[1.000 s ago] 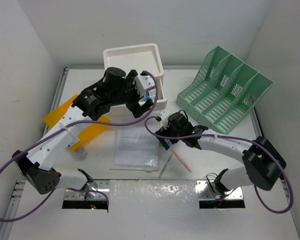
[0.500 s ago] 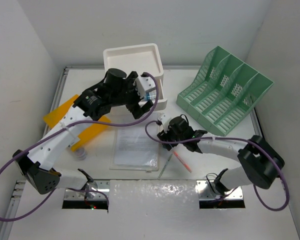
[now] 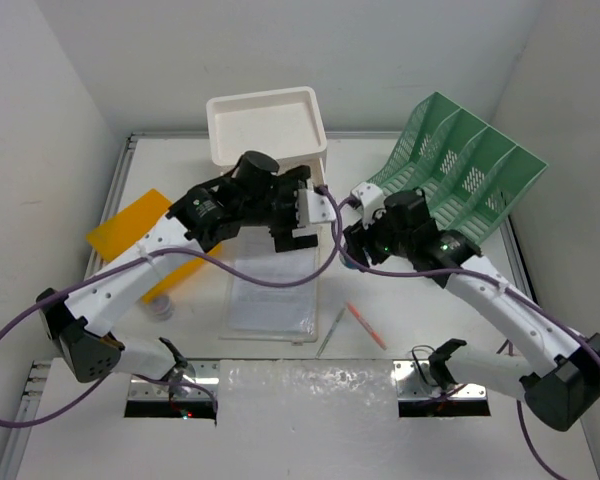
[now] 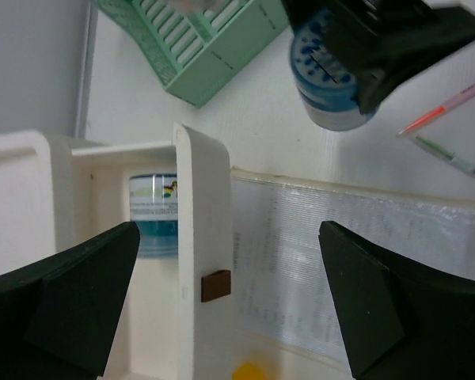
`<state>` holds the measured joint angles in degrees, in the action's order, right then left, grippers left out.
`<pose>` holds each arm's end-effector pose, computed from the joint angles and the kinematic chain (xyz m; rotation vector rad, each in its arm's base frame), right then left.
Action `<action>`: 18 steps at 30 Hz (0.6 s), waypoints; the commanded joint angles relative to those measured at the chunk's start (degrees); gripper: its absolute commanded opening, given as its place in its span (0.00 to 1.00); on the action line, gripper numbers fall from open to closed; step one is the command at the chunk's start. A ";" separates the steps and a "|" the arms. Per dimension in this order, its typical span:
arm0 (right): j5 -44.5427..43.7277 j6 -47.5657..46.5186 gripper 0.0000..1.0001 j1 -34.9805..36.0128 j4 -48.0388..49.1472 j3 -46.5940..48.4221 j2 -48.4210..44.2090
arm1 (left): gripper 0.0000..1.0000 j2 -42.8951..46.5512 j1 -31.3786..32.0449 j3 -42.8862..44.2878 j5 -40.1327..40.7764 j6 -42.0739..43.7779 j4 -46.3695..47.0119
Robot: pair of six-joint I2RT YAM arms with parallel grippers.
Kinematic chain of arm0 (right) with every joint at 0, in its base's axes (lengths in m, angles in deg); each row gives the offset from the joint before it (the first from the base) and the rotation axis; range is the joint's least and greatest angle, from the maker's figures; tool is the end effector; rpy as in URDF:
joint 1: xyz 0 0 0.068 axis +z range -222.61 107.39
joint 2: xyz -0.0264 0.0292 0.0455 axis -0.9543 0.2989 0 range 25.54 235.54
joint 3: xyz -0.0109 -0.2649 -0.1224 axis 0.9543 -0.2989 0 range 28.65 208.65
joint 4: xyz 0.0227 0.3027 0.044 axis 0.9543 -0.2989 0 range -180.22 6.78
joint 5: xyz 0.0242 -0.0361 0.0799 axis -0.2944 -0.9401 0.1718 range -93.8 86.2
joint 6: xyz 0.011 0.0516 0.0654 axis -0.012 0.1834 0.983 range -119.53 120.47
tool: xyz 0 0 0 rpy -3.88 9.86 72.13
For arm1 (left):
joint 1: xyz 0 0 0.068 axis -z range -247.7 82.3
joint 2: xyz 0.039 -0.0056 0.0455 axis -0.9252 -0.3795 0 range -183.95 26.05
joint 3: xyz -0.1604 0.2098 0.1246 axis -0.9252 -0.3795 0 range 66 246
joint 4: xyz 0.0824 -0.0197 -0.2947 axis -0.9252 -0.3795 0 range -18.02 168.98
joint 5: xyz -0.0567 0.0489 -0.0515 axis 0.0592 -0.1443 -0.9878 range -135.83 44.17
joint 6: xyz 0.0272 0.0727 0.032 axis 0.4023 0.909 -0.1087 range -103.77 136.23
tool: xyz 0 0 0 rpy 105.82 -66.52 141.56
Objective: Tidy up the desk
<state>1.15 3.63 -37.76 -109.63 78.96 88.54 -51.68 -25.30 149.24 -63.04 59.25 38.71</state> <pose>0.2460 0.1792 0.2676 -0.6704 2.1895 0.4483 0.2540 -0.2613 0.3964 1.5889 1.4692 -0.3203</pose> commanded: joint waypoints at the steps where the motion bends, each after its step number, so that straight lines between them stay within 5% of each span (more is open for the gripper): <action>1: 6.99 -0.52 0.00 -2.41 -9.35 9.61 -1.83 | 0.97 0.48 4.62 0.27 2.97 15.13 -1.21; 13: 15.97 -1.93 0.00 -7.16 -20.25 26.14 6.86 | 1.00 -2.33 5.60 1.65 6.48 37.39 -1.49; 18: 15.35 -1.93 0.00 -7.60 -20.44 28.62 8.54 | 0.99 2.40 5.42 -2.99 22.89 43.81 3.78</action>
<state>14.35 1.97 -44.82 -131.03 104.40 97.46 -53.43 -19.77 147.54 -51.30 96.47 37.81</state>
